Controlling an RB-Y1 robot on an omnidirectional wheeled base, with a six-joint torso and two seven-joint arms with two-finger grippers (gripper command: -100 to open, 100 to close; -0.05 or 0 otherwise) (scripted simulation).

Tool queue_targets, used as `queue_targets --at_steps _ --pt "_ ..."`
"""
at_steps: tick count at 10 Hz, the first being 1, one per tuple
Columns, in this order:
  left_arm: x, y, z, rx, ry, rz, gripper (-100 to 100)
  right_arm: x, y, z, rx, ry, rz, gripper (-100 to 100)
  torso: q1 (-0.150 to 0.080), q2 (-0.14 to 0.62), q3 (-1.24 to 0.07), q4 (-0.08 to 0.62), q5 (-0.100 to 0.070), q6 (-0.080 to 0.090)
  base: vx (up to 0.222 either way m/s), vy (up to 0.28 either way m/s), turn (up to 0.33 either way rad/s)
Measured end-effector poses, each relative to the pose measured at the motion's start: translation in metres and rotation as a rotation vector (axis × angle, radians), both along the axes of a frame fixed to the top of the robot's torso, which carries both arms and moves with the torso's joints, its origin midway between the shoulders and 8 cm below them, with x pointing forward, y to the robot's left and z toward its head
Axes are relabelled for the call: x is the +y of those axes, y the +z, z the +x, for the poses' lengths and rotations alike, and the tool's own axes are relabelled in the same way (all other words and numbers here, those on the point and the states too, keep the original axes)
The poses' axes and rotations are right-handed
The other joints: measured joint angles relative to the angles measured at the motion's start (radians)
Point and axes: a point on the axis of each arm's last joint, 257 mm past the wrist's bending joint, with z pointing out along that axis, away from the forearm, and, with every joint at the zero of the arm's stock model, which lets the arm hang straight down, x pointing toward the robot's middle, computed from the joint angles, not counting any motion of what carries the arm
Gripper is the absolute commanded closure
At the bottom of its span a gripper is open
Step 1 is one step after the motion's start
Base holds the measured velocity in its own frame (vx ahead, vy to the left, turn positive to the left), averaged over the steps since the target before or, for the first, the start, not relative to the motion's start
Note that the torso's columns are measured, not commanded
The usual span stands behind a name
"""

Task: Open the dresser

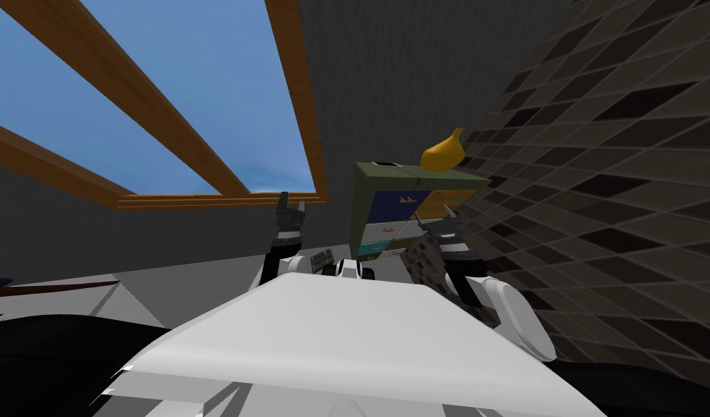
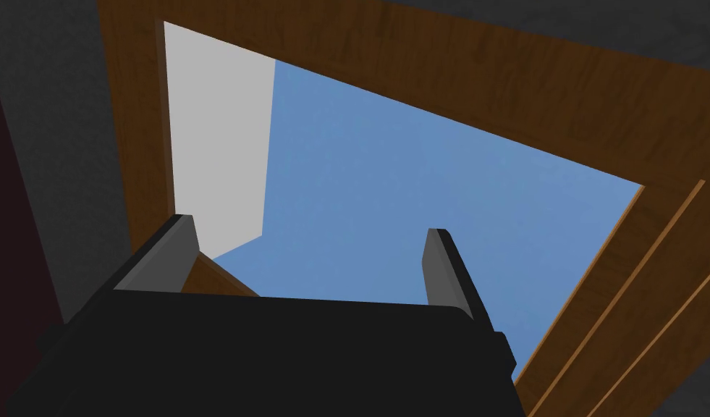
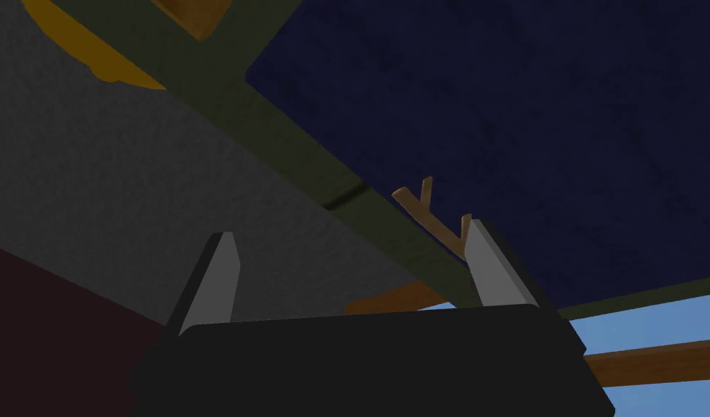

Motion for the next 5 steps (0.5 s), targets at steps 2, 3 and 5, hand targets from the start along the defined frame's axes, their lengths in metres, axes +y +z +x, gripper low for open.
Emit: queue_targets --at_steps 2,3,5 --pt "0.0 0.0 0.0 0.0 0.0 0.0 0 -0.0039 -0.0016 0.0022 -0.002 -0.031 -0.084 -100 -0.001 0.0 0.0 0.0 0.0 0.0 -0.005 0.065 0.028" --pt "0.0 0.0 0.0 0.0 0.0 0.0 0 -0.0076 -0.0038 0.0039 -0.001 -0.053 -0.14 -100 0.001 0.001 0.001 0.0 0.0 0.0 -0.003 0.077 0.014" --pt "0.0 0.0 0.0 0.0 0.0 0.0 0 -0.0109 -0.0053 0.0047 -0.002 -0.08 -0.218 -100 0.0 0.0 0.0 0.0 0.0 0.0 0.004 0.065 0.027"
